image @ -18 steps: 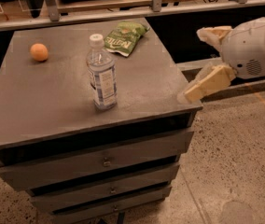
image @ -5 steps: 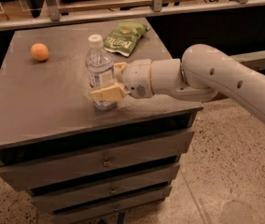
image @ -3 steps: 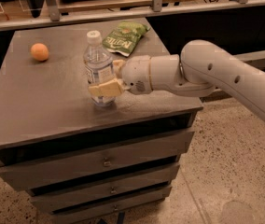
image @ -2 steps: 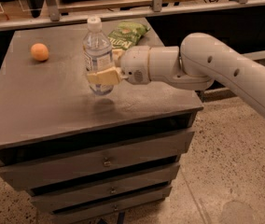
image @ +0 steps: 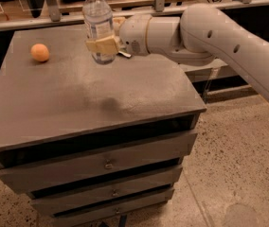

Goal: Move blue plastic bottle near orange

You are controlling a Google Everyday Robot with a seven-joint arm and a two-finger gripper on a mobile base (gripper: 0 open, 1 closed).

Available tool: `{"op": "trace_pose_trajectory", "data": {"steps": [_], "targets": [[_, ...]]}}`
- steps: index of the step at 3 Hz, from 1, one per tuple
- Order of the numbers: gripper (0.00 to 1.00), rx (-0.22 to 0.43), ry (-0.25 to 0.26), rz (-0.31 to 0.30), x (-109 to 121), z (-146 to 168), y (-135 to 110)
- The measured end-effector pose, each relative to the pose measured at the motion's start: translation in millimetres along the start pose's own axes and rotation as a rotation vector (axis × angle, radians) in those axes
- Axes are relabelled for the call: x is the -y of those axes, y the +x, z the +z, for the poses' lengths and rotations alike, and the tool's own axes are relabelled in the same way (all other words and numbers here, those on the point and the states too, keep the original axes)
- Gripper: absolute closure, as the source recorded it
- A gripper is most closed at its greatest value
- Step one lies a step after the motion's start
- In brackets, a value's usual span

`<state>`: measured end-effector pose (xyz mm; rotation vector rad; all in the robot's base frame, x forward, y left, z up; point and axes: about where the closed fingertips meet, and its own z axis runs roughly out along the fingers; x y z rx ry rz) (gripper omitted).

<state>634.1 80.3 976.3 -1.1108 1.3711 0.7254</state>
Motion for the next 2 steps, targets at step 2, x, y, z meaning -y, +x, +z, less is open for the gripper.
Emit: {"op": "trace_pose_trajectory", "data": {"steps": [2], "targets": [[1.00, -0.100, 0.062, -0.001, 53.3, 50.0, -0.1]]}}
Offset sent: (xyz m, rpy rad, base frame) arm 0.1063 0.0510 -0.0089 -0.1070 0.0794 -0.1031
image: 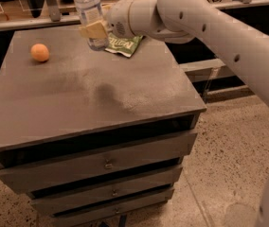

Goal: Move blue plastic bottle near orange

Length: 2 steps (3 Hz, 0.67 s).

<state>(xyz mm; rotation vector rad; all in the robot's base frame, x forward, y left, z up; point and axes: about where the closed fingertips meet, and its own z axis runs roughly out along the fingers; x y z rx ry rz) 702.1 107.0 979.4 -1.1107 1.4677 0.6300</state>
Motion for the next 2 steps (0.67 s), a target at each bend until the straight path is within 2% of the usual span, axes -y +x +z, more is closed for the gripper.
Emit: {"op": "trace_pose_trajectory", "data": {"steps": [1, 2], "targets": [[1.00, -0.005, -0.030, 0.023, -0.7, 36.7, -2.5], [1.00, 0.008, -0.051, 0.059, -10.8, 71.3, -1.7]]}}
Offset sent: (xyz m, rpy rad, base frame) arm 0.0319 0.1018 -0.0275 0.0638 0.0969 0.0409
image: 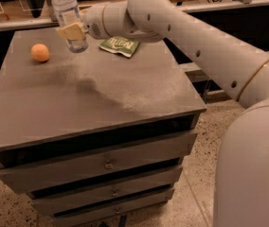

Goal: Move blue plastic bottle near orange

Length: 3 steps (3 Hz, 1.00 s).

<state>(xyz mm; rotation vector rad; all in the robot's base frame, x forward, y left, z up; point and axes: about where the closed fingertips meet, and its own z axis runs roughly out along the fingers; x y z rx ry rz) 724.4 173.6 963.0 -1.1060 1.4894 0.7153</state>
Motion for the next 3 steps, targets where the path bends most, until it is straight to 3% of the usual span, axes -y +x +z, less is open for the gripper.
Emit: {"op": "trace_pose_trajectory", "data": {"steps": [3], "targets": [[1.00, 0.014, 0.039, 0.040, 3.8, 47.5, 28.8]]}}
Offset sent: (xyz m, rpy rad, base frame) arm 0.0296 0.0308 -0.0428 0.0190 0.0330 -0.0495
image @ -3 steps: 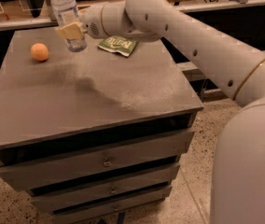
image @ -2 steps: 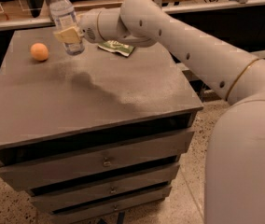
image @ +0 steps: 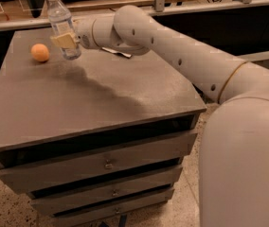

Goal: Move blue plastic bottle near orange

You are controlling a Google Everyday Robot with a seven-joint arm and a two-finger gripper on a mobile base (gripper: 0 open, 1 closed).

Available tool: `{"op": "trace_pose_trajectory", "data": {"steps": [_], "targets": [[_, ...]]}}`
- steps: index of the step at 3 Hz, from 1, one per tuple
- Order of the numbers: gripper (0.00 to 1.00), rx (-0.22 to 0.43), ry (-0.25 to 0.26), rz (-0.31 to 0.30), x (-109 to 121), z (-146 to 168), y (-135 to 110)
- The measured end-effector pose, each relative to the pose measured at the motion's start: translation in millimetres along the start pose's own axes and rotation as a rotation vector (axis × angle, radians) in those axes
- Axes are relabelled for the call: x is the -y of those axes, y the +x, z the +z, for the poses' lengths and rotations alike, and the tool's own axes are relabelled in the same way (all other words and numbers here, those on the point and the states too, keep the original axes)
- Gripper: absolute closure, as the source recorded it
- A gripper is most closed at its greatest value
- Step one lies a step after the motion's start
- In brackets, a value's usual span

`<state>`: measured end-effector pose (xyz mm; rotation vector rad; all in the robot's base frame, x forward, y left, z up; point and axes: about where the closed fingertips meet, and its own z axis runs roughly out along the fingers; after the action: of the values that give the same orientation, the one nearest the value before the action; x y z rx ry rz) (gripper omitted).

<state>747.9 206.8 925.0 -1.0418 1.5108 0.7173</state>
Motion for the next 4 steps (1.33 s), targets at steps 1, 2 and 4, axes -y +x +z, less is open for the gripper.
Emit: {"op": "trace_pose_trajectory", "data": {"steps": [1, 2, 4], "targets": [[1.00, 0.027, 0.036, 0.019, 4.0, 10.7, 5.0], [1.00, 0.043, 0.048, 0.032, 2.4, 20.2, 8.7], [0.59, 0.024, 0.055, 0.023, -2.9, 26.6, 18.9]]}}
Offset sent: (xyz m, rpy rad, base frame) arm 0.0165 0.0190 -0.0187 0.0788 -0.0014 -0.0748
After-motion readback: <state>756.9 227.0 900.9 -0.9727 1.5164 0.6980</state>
